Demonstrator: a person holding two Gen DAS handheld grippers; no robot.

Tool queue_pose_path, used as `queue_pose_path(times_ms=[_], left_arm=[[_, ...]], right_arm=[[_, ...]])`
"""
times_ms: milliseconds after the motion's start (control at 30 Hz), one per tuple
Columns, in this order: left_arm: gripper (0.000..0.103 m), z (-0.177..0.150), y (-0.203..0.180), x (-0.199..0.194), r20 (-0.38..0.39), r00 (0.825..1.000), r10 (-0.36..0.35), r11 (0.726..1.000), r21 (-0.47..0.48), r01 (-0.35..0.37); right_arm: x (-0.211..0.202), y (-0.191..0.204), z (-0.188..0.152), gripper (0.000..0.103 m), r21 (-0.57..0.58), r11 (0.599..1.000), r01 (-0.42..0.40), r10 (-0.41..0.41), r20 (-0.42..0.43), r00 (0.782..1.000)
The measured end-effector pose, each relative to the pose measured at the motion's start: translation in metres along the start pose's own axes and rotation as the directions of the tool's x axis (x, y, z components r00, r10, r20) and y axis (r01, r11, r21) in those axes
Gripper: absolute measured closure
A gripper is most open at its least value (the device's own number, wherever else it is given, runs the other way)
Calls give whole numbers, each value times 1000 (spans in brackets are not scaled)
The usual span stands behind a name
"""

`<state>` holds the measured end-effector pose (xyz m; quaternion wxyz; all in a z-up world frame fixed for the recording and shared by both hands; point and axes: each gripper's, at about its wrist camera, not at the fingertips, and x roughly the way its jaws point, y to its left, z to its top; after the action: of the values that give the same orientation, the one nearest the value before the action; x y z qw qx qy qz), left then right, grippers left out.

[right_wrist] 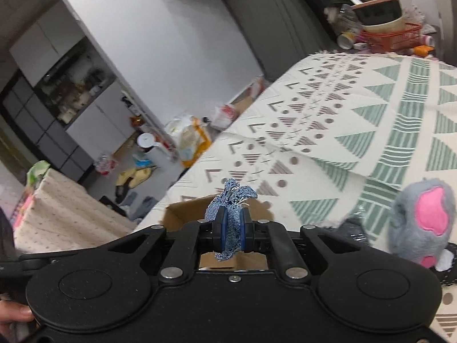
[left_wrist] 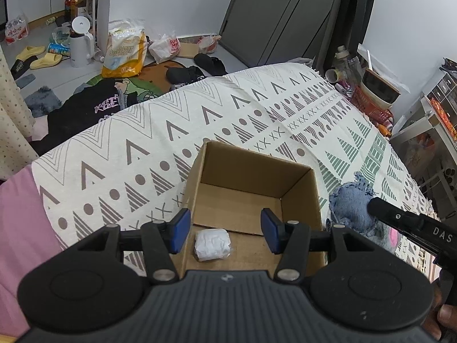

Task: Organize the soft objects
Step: 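Lower the denim plush into the box and open the right gripper, then grasp the hamburger plush with the left gripper while the right grasps the black fabric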

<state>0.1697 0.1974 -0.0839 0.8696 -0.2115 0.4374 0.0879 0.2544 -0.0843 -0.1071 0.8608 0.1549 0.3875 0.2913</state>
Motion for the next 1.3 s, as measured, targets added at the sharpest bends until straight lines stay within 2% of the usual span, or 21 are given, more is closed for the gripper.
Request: queue_pose_path(times_ms=[67,133,167,200,233,267,400,500,600,700,767,933,1300], left_arm=[[50,0,-1,-3,1,1000,2,1000,1,-2],[50,-1,-3,-5,1,1000,4,1000,6,-4],[50,-2,-4,-7,1,1000,5,1000,9,-5],[50,-2,-6,-9,2,1000,5,1000,13,-5],[50,-2,-8,-10,4,1000,5,1000,18,-5],[50,-3,-11,-12,6,1000,5,1000,22,-5],[50,-4,-23,-18,11,1000,3,999,39,-3],[50,-7,-33,-21,11,1000,4,998,55,-5],[50,-11,-46,-24,11,1000,3,998,70,-4],[50,-16,-58,-26,7,1000,6,997,83,-6],[43,-20,-67,-28,4,1000,8,996,91,-9],[37,-29,-90,-31,6,1000,10,994,108,-10],[37,-59,-147,-20,-31,999,-8,987,158,13]], right_arm=[[4,2,-3,93,1,998,-61,61,-40,997],[7,6,-5,85,11,994,-109,110,-76,991],[9,8,-5,79,14,991,-134,135,-88,987],[8,11,-5,65,9,990,-141,142,-90,986],[5,14,-4,56,-4,992,-130,129,-79,989],[2,16,-4,54,-18,993,-114,113,-66,991],[-14,11,1,54,1,998,-63,63,-51,997],[-25,2,3,45,5,1000,8,-7,-52,999],[-36,-8,3,43,0,996,90,-89,-64,994],[-46,-18,3,40,-5,991,132,-132,-67,989],[-52,-22,3,35,-8,988,152,-153,-73,986],[-69,-37,2,25,20,988,152,-149,-99,984],[-87,-100,-8,25,230,957,176,-151,-120,981]])
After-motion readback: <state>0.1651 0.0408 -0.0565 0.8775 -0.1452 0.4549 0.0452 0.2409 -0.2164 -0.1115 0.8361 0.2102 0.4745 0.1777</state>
